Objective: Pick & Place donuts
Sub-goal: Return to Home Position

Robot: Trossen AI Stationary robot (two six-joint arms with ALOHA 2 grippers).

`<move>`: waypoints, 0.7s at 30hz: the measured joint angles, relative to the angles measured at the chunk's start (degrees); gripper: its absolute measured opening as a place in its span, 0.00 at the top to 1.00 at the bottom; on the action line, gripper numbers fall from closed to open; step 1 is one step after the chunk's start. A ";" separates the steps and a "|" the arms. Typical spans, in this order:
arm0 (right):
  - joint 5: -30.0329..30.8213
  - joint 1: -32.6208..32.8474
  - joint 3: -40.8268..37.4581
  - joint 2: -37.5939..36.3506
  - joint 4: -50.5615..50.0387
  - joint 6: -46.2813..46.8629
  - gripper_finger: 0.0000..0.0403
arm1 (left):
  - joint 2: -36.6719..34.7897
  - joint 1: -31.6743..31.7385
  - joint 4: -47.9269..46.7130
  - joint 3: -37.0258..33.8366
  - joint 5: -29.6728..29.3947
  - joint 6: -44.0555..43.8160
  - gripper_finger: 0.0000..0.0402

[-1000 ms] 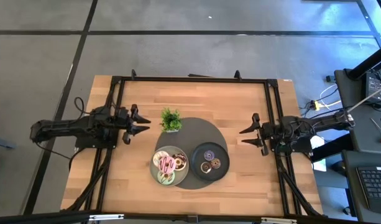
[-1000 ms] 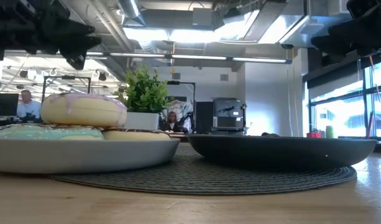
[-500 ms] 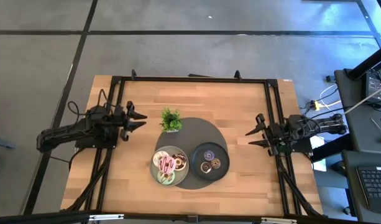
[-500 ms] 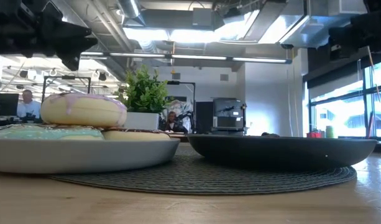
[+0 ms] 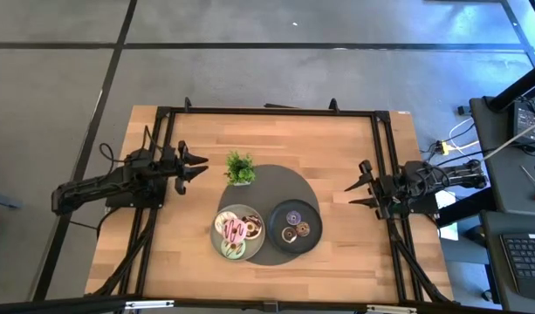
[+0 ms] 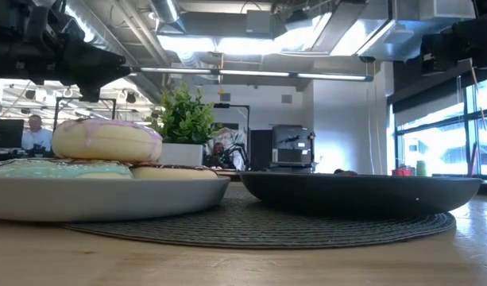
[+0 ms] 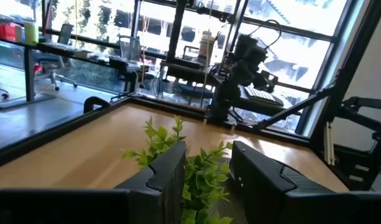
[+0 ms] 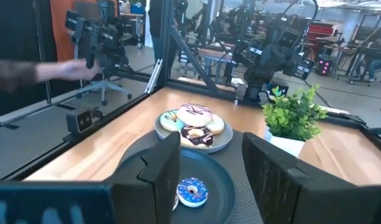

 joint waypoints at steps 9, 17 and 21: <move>-0.89 0.00 -7.74 0.03 13.27 -1.21 0.57 | 0.00 -0.02 0.02 0.00 -0.02 0.04 0.68; 0.77 -0.07 -7.54 0.02 11.30 1.65 0.57 | 0.03 -0.02 0.08 0.00 -0.09 0.06 0.68; 3.47 -0.07 -7.52 0.52 10.05 1.72 0.57 | 0.03 -0.02 0.06 -0.02 -0.09 0.06 0.68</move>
